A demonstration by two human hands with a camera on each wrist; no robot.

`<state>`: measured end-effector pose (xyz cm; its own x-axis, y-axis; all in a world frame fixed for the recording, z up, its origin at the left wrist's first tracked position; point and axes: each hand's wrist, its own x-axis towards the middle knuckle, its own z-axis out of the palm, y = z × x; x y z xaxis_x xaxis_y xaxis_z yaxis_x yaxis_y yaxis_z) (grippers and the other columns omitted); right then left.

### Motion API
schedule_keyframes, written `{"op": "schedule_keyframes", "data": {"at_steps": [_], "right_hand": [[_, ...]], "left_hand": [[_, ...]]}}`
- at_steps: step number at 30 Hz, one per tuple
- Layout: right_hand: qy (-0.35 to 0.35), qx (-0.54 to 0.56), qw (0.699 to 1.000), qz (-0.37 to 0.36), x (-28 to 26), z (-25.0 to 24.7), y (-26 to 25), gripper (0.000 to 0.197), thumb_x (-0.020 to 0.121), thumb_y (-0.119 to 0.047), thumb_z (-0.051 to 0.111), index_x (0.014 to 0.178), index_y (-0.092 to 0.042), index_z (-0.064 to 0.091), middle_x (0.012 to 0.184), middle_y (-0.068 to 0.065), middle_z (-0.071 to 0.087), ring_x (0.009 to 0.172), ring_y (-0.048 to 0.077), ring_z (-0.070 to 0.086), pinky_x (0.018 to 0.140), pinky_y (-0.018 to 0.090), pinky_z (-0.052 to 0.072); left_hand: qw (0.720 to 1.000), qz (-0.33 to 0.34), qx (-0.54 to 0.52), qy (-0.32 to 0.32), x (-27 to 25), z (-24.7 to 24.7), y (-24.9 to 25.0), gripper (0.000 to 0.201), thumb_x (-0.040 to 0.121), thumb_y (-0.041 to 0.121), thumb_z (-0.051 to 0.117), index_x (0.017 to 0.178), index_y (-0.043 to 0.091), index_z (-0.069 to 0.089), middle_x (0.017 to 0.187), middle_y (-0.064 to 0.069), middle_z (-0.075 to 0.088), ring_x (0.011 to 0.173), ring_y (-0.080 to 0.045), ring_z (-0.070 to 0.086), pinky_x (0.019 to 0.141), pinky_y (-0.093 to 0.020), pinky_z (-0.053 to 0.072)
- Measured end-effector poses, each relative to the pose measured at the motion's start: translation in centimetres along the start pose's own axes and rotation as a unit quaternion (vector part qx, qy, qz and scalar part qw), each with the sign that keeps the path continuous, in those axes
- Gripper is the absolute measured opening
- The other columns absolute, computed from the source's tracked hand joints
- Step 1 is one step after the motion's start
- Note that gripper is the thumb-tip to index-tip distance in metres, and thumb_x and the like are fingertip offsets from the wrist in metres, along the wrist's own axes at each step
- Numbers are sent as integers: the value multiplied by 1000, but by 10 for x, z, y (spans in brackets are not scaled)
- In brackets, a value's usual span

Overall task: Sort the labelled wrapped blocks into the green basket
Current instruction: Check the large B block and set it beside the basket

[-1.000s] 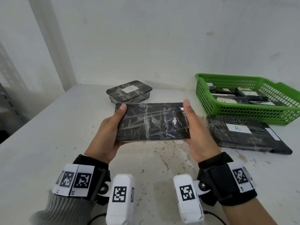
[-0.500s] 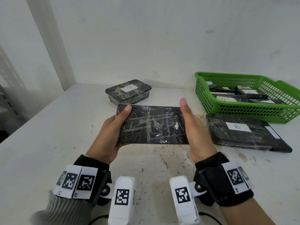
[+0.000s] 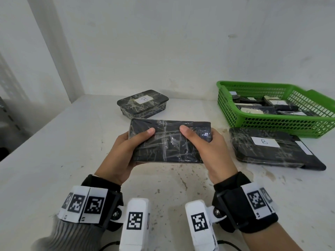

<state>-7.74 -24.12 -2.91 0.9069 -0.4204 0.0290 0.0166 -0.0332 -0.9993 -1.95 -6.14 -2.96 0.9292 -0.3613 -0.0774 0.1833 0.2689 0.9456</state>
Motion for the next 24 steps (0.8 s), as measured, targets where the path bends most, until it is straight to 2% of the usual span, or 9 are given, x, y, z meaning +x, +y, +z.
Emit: {"op": "schedule_keyframes", "data": {"at_steps": [2, 4, 6, 10, 13, 17, 19, 21, 24], "right_hand": [[13, 14, 1000, -6, 1, 2, 3, 64, 58, -53, 82, 102, -8, 68, 97, 5, 76, 95, 20, 72, 94, 45, 54], [15, 24, 1000, -1, 2, 1, 3, 58, 62, -48, 81, 102, -9, 68, 96, 3, 76, 94, 18, 72, 93, 43, 55], [7, 21, 1000, 0, 3, -3, 2, 54, 65, -46, 81, 103, -11, 67, 96, 1, 76, 93, 15, 72, 93, 39, 55], [-43, -16, 999, 19, 6, -8, 1, 82, 48, -54, 86, 118, -20, 60, 111, -4, 72, 105, 13, 67, 97, 37, 50], [-73, -31, 997, 26, 7, -10, 2, 76, 52, -34, 91, 119, -19, 58, 110, -2, 73, 102, 13, 69, 93, 35, 54], [-53, -12, 998, 18, 6, -10, 1, 72, 63, -21, 90, 122, -19, 48, 108, -6, 70, 95, 5, 69, 76, 18, 55], [-49, -4, 999, 8, 6, -10, 0, 78, 63, -21, 89, 125, -23, 41, 110, -8, 67, 94, 1, 66, 70, 12, 55], [-65, 0, 998, 0, 6, -12, -1, 86, 56, -29, 91, 127, -22, 43, 114, -6, 67, 99, 5, 67, 76, 17, 56], [-105, -9, 994, 0, 8, -15, -2, 100, 41, -40, 95, 128, -19, 50, 118, -1, 70, 105, 12, 68, 89, 29, 55]], "left_hand": [[999, -12, 11, -29, -1, -3, 2, 51, 67, 30, 80, 110, 7, 69, 102, -11, 75, 86, -19, 74, 65, -28, 58], [999, -7, 27, -42, -2, -5, 2, 56, 63, 26, 79, 114, 5, 67, 107, -11, 75, 90, -20, 74, 66, -27, 58], [999, 3, 29, -41, -2, -5, 1, 50, 67, 18, 74, 115, 4, 66, 108, -10, 75, 91, -21, 74, 66, -27, 58], [999, 5, 23, -36, 1, -8, 0, 47, 69, 18, 70, 114, 5, 66, 108, -10, 75, 92, -21, 74, 68, -29, 60], [999, -1, 28, -27, 3, -13, 0, 46, 68, 21, 71, 112, 4, 68, 109, -13, 74, 91, -21, 73, 74, -33, 61], [997, 2, 42, -57, 2, -16, 2, 63, 56, 29, 80, 113, 5, 67, 108, -10, 74, 95, -23, 73, 75, -32, 61], [998, 6, 40, -55, 2, -16, 2, 61, 58, 19, 81, 115, 3, 65, 109, -13, 74, 96, -25, 73, 71, -29, 60], [998, 5, 34, -50, 3, -15, 2, 53, 65, 11, 75, 116, 1, 64, 110, -14, 74, 96, -26, 73, 70, -29, 59], [999, -1, 29, -42, 4, -15, 0, 51, 66, 12, 72, 115, -1, 64, 110, -16, 73, 95, -27, 73, 70, -31, 60]]}}
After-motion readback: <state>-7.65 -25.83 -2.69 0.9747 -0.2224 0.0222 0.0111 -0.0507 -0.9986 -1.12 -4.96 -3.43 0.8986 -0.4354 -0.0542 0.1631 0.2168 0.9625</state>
